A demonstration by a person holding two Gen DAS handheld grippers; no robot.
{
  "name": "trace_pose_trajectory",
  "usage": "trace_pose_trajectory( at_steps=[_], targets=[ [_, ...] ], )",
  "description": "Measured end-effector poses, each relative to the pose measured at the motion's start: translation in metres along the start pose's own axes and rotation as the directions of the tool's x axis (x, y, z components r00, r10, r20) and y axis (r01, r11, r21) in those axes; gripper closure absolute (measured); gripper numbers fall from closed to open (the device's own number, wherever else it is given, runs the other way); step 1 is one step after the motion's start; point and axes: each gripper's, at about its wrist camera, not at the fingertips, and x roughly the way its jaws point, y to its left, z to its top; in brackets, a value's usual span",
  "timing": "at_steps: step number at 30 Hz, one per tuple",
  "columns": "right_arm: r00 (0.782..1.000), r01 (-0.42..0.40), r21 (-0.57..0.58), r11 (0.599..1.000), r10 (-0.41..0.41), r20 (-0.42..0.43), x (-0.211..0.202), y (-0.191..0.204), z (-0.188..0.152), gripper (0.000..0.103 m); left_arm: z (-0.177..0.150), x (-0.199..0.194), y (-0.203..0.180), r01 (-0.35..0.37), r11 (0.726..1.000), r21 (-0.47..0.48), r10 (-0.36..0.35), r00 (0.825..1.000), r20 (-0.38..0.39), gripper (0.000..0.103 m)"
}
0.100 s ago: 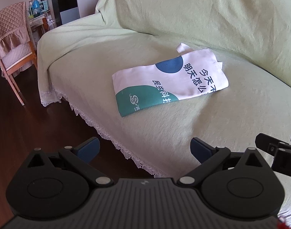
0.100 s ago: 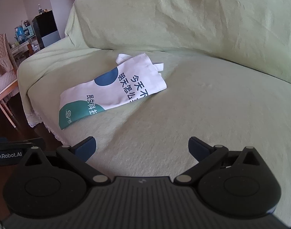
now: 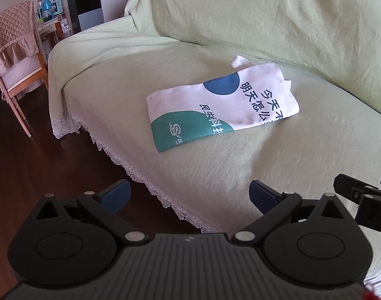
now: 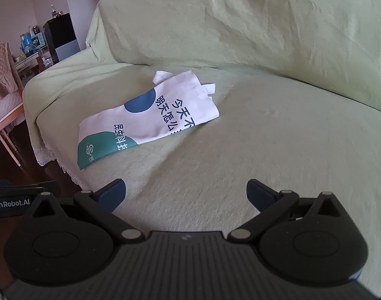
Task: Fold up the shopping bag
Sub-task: 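Move both grippers toward the folded white tote bag on the sofa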
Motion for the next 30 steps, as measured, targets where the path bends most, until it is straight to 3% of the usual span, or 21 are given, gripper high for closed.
trace_pose_trajectory(
  at_steps=[9,30],
  targets=[
    [1.0,0.029,-0.039,0.999,-0.029,0.004,0.01,0.002,0.004,0.001,-0.003,0.02,0.006,0.03,0.999,-0.016,-0.031,0.997,-0.066,0.002],
    [0.996,0.022,-0.105,0.994,-0.031,-0.08,0.093,0.008,0.036,0.001,0.013,0.056,0.025,0.036,0.998,-0.059,-0.042,0.994,-0.096,0.002]
  ],
)
